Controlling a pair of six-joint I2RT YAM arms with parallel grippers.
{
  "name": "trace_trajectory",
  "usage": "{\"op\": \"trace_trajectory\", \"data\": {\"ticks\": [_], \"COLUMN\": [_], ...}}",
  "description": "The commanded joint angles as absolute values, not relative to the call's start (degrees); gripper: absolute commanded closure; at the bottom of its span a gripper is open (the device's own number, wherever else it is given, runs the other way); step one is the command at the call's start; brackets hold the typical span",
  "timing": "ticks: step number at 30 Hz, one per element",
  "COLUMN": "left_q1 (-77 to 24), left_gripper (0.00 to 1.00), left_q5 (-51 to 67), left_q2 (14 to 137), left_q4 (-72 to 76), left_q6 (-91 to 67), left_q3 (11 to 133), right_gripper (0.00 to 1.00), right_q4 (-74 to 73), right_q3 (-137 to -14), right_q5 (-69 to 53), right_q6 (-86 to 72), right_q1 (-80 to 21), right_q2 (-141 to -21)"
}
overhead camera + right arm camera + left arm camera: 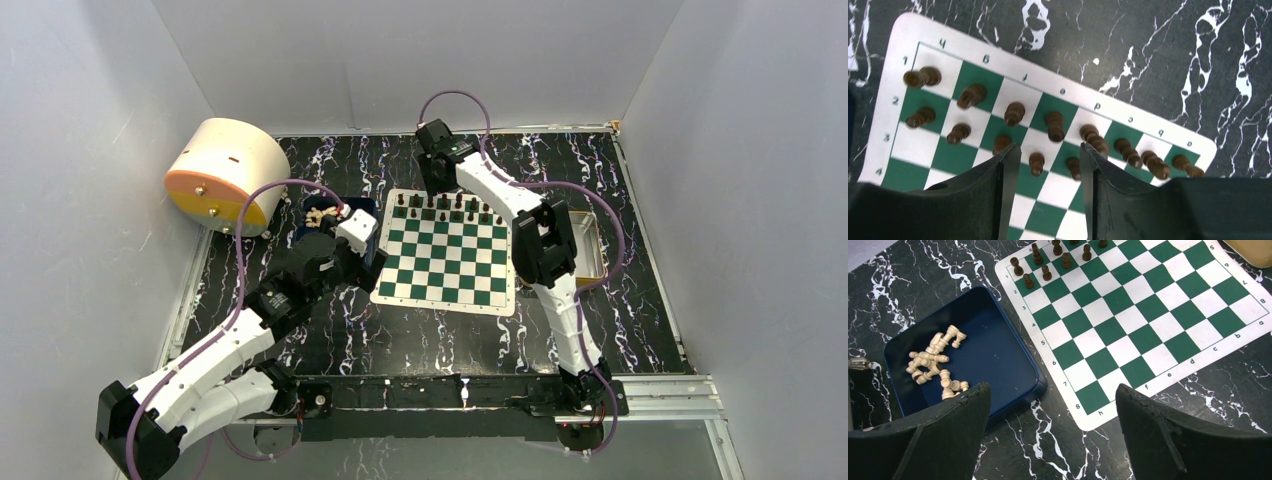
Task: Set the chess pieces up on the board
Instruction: Place the chess piece on the chessboard, then reset both arms
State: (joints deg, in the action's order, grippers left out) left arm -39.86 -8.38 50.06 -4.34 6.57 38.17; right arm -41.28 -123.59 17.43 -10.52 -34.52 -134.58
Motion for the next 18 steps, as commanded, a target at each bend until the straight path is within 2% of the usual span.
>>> {"op": "trace_trajectory", "data": {"ticks": [1, 7, 9, 10, 11, 18], "left_q1": [-39.6, -39.6, -39.6, -39.6, -39.6, -39.6], "left_gripper": [0.08, 0.07, 0.07, 0.07, 0.07, 0.07], "left_q5": [-9.9, -9.1, -8.5, -7.8, -6.1, -5.4], "left_q2": [51.0, 56.6, 58.1, 58.5, 58.7, 59.4], "left_q4": [-3.2, -10.0, -12.4, -13.3, -13.9, -14.1], "left_q6": [1.9, -6.1, -8.7, -9.5, -10.0, -16.7], "left_q3": [39.5, 47.7, 50.8, 52.1, 53.3, 59.2], "right_gripper": [0.42, 0.24, 0.15, 0.05, 0.02, 0.01], "right_q4": [-42.9, -41.7, -41.1, -40.8, -40.4, -36.9], "right_q3": [-120.8, -108.6, -103.7, -101.4, -99.4, -84.1], "right_q5": [14.8, 11.2, 9.5, 8.5, 7.6, 3.4], "right_q6": [-12.6, -14.8, -15.7, -16.0, -16.5, -21.5], "right_q1": [-34.3, -34.3, -34.3, -34.3, -34.3, -34.3], "right_q2": [-123.8, -111.1, -106.4, -104.2, -101.7, -83.7]}}
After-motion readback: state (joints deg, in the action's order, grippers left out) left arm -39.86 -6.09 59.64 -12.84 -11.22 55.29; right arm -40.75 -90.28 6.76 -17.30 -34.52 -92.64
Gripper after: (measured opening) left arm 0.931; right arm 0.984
